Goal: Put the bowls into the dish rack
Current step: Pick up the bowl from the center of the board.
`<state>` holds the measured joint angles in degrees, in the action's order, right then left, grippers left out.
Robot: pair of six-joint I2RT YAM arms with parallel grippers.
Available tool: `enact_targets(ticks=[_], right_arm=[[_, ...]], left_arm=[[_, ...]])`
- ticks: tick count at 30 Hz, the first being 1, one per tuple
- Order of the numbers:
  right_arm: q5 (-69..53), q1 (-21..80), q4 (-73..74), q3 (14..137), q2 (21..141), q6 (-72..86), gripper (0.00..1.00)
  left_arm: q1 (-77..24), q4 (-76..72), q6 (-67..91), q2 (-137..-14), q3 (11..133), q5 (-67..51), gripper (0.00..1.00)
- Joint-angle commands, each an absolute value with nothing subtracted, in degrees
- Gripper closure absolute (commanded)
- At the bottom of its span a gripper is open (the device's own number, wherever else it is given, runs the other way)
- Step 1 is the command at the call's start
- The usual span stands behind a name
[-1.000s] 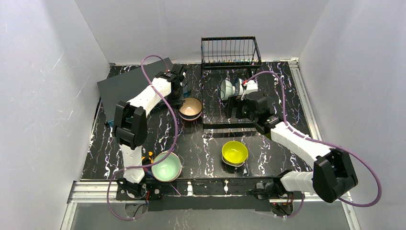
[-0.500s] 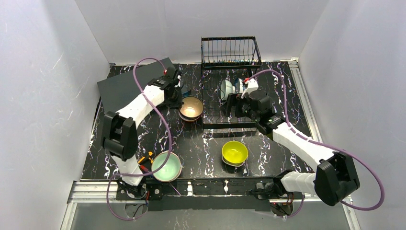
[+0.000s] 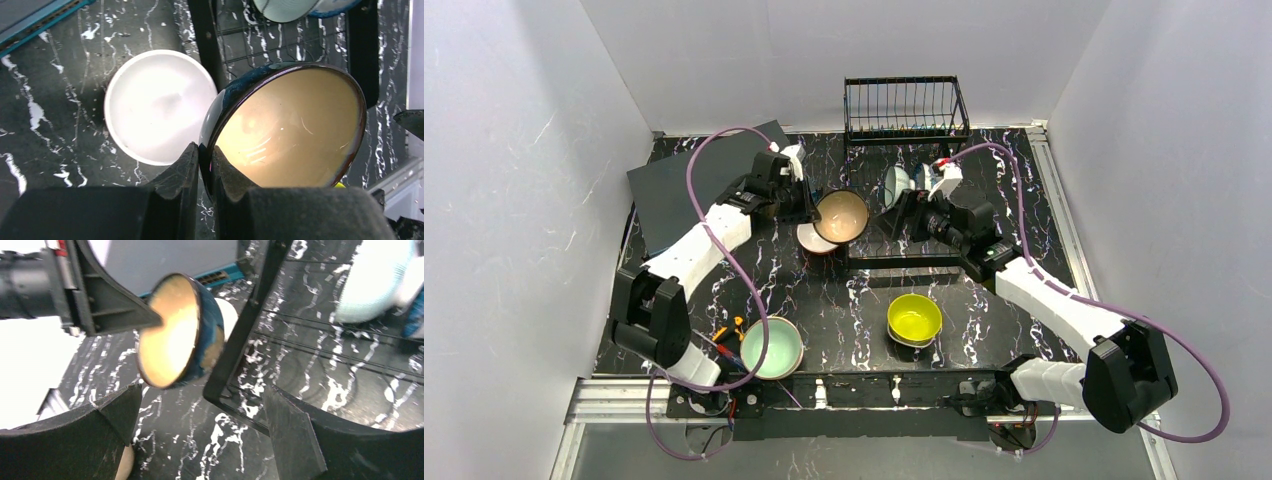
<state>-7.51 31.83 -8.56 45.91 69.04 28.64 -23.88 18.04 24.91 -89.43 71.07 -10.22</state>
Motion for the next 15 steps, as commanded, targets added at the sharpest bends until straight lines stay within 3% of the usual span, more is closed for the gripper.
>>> enact_targets(ticks=[1, 15], right_arm=[[-14.47, 31.63, -19.8, 43.98, 69.04, 35.48, 0.01], [-21.8, 31.01, -33.89, 38.79, 72.25, 44.24, 0.01]], left_arm=[[-24.17, 7.12, 25.79, -82.32, 69.13, -19.84, 1.0], [-24.23, -3.53, 27.25, -77.06, 63.63, -27.09, 1.0]])
